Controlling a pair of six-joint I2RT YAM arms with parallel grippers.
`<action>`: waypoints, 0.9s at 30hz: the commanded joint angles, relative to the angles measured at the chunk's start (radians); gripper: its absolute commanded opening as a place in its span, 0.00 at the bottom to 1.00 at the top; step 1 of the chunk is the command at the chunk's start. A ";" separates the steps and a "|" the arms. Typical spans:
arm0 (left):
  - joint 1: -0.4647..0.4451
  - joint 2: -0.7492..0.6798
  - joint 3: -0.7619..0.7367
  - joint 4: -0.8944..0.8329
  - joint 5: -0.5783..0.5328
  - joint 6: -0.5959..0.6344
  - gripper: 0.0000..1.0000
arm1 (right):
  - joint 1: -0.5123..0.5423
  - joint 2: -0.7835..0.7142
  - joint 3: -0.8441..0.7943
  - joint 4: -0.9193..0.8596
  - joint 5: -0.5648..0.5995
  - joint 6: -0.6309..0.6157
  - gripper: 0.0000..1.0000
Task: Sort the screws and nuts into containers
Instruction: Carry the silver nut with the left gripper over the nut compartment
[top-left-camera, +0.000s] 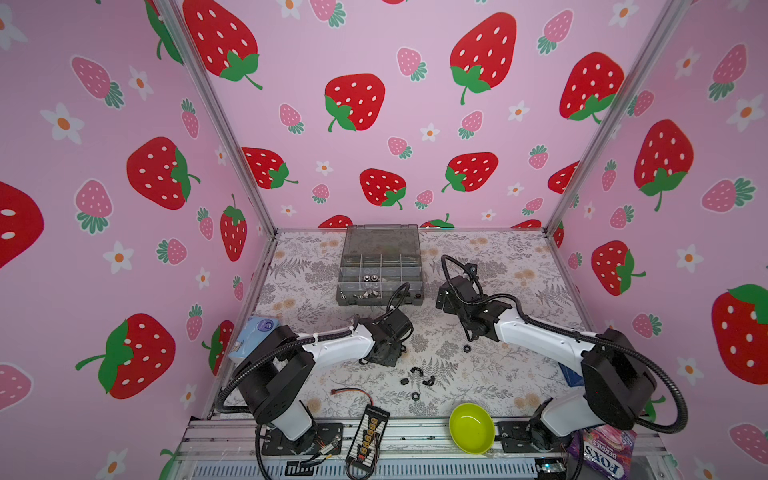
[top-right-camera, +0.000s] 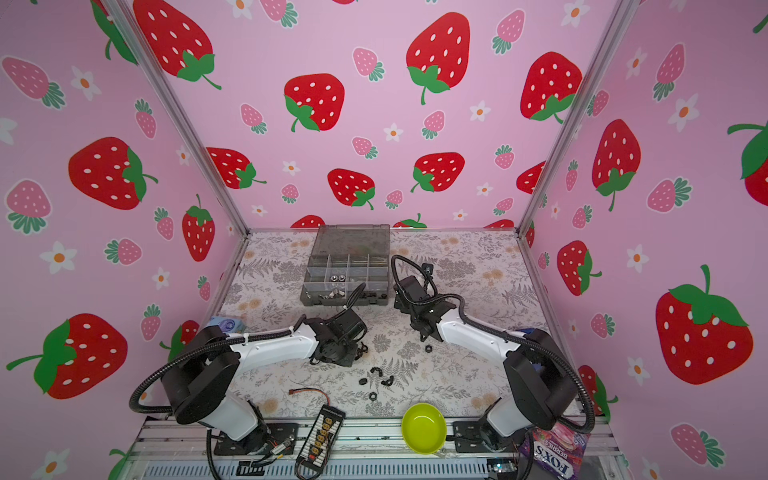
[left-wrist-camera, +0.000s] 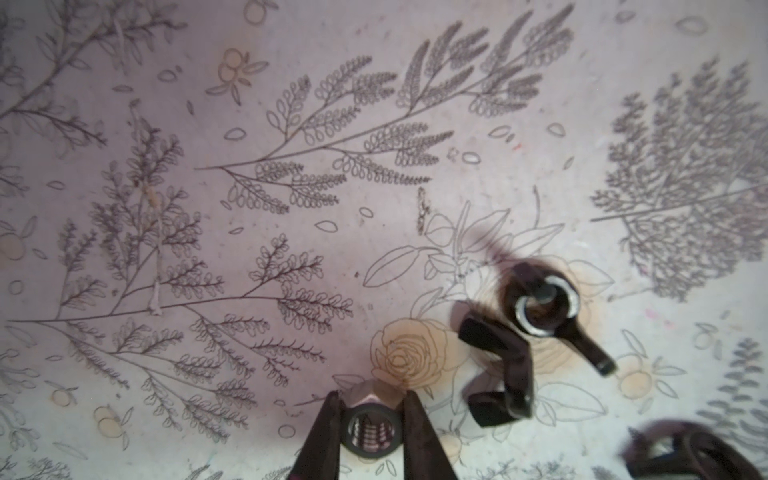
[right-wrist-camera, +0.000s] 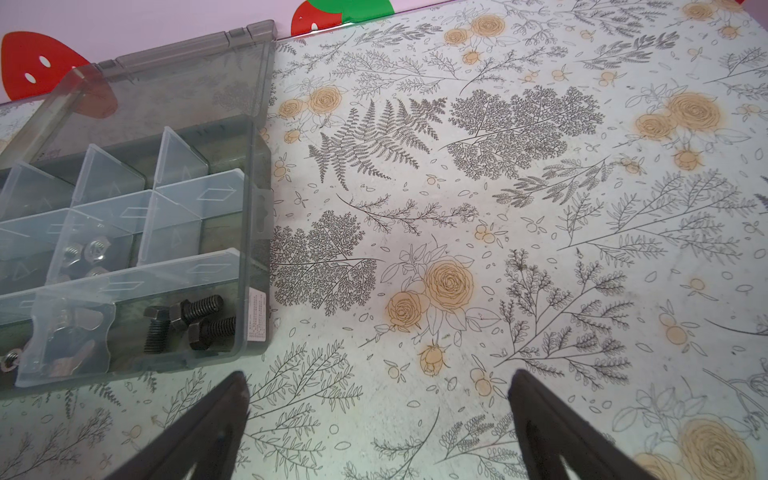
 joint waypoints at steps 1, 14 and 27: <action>0.012 -0.018 0.019 -0.090 -0.051 -0.028 0.21 | -0.006 -0.033 -0.021 -0.005 0.022 0.028 1.00; 0.081 -0.135 0.066 -0.100 -0.118 -0.070 0.20 | -0.012 -0.030 0.003 -0.022 0.041 0.009 1.00; 0.219 -0.177 0.174 -0.026 -0.137 -0.054 0.20 | -0.017 -0.036 0.023 -0.031 0.071 -0.006 1.00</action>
